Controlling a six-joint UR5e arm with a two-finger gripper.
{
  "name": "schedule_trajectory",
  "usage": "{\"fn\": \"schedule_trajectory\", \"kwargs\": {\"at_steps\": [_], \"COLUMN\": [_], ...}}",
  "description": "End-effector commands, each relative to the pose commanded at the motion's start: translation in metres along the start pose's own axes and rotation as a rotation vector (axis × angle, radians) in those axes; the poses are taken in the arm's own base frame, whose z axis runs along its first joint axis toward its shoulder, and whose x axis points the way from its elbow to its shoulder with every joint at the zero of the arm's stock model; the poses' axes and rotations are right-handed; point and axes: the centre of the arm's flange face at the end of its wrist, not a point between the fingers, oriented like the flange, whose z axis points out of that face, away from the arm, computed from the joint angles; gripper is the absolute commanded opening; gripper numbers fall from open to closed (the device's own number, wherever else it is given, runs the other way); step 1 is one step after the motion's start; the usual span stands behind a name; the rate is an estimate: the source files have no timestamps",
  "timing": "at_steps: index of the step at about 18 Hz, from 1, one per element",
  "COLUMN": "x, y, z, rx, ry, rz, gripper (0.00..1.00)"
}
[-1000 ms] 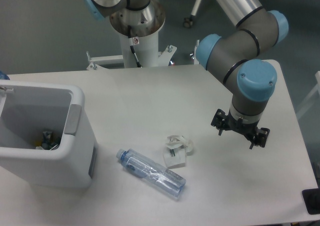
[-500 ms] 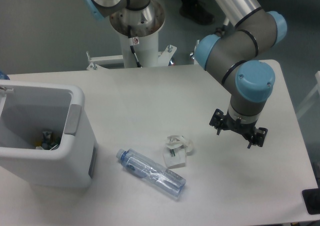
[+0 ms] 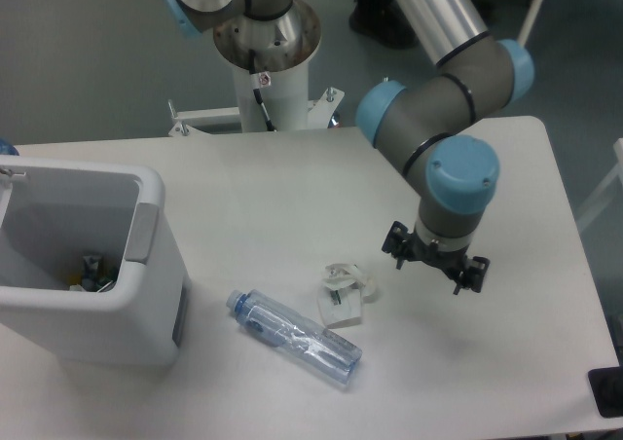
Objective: Place the trash in the trash can
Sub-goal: 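Lower the gripper onto the white crumpled wrapper and close on it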
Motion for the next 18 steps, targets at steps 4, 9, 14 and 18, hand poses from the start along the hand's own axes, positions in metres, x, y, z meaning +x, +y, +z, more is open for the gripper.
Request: {"fn": "schedule_trajectory", "kwargs": {"at_steps": [4, 9, 14, 18], "x": [0.006, 0.023, 0.052, 0.078], "y": [0.002, 0.0, -0.019, -0.025], "z": [0.004, 0.018, 0.026, 0.047], "rx": [-0.001, -0.009, -0.025, -0.046], "ry": [0.002, 0.036, 0.058, 0.1], "rz": [-0.001, 0.013, 0.063, 0.1], "gripper": [1.0, 1.0, 1.0, 1.0]}}
